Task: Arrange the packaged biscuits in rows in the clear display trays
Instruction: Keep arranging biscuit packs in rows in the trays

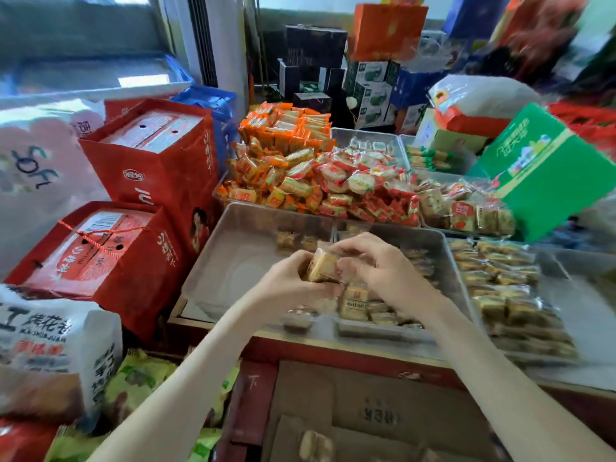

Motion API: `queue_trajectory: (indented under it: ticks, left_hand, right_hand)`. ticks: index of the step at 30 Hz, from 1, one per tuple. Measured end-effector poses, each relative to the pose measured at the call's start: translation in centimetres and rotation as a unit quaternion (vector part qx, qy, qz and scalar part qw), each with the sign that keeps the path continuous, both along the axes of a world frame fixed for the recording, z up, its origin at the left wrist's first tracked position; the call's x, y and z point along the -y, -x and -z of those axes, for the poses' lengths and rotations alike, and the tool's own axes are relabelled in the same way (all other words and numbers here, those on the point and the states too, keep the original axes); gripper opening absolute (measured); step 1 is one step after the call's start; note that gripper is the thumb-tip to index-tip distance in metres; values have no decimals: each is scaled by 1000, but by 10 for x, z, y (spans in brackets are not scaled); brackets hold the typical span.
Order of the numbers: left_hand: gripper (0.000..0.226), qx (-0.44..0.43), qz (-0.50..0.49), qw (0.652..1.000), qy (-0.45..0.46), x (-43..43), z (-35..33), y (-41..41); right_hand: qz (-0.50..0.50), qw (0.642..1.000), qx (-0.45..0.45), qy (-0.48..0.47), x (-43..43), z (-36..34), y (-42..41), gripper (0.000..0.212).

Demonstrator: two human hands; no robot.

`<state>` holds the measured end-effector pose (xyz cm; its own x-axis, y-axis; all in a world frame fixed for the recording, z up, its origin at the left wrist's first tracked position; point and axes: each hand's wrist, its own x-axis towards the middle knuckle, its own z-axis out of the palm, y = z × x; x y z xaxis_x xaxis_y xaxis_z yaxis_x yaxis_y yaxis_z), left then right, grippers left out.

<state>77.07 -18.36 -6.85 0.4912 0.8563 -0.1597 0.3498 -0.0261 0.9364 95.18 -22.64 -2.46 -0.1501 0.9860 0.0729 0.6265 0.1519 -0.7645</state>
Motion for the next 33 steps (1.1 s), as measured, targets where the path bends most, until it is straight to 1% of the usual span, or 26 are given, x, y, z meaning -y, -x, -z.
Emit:
queue_trajectory:
  ticks: [2, 3, 6, 8, 11, 13, 14, 16, 17, 19, 20, 21, 23, 27, 30, 33]
  left_hand:
    - [39, 15, 5, 1000, 12, 13, -5, -9]
    - [42, 17, 10, 1000, 15, 19, -8, -13]
    - [64, 6, 20, 1000, 22, 35, -12, -19]
    - [69, -6, 26, 999, 34, 44, -10, -23]
    - [71, 1, 48, 996, 74, 55, -7, -27]
    - [63, 14, 56, 993, 99, 60, -6, -27]
    - [55, 21, 43, 993, 108, 62, -5, -26]
    - [38, 66, -24, 987, 141, 66, -4, -26]
    - [32, 111, -74, 975, 176, 68, -4, -27]
    - [23, 215, -175, 932, 232, 68, -5, -30]
    - [22, 250, -209, 915, 238, 67, -6, -31]
    - [23, 269, -229, 906, 233, 67, -8, -32]
    - [26, 286, -244, 901, 214, 67, -11, -34]
    - [32, 294, -240, 909, 172, 72, -13, -40]
    - [39, 299, -241, 908, 168, 76, -11, -46]
    - [34, 314, -239, 901, 177, 77, -13, -48]
  right_hand:
    - [28, 999, -34, 15, 13, -5, -7, 15]
    - [35, 997, -57, 31, 18, -7, -11, 13]
    - [49, 990, -119, 64, 31, -12, -21, 12]
    - [60, 987, -131, 65, 35, -11, -25, 17]
    - [67, 979, -160, 104, 43, -11, -28, 14]
    - [81, 971, -183, 129, 46, -10, -27, 12]
    - [96, 968, -193, 126, 46, -8, -25, 10]
    - [142, 968, -185, 88, 47, -2, -21, 6]
    - [167, 970, -162, 64, 48, 2, -18, 13]
    - [201, 968, -145, 39, 56, 10, -11, 28]
    - [202, 964, -164, 50, 62, 13, -7, 31]
    - [189, 960, -193, 72, 67, 16, -2, 31]
    - [164, 944, -263, 110, 73, 22, 7, 28]
    - [175, 900, -387, 99, 74, 26, 15, 19]
    - [175, 868, -453, 104, 73, 27, 18, 18]
    - [167, 855, -482, 97, 74, 28, 15, 17]
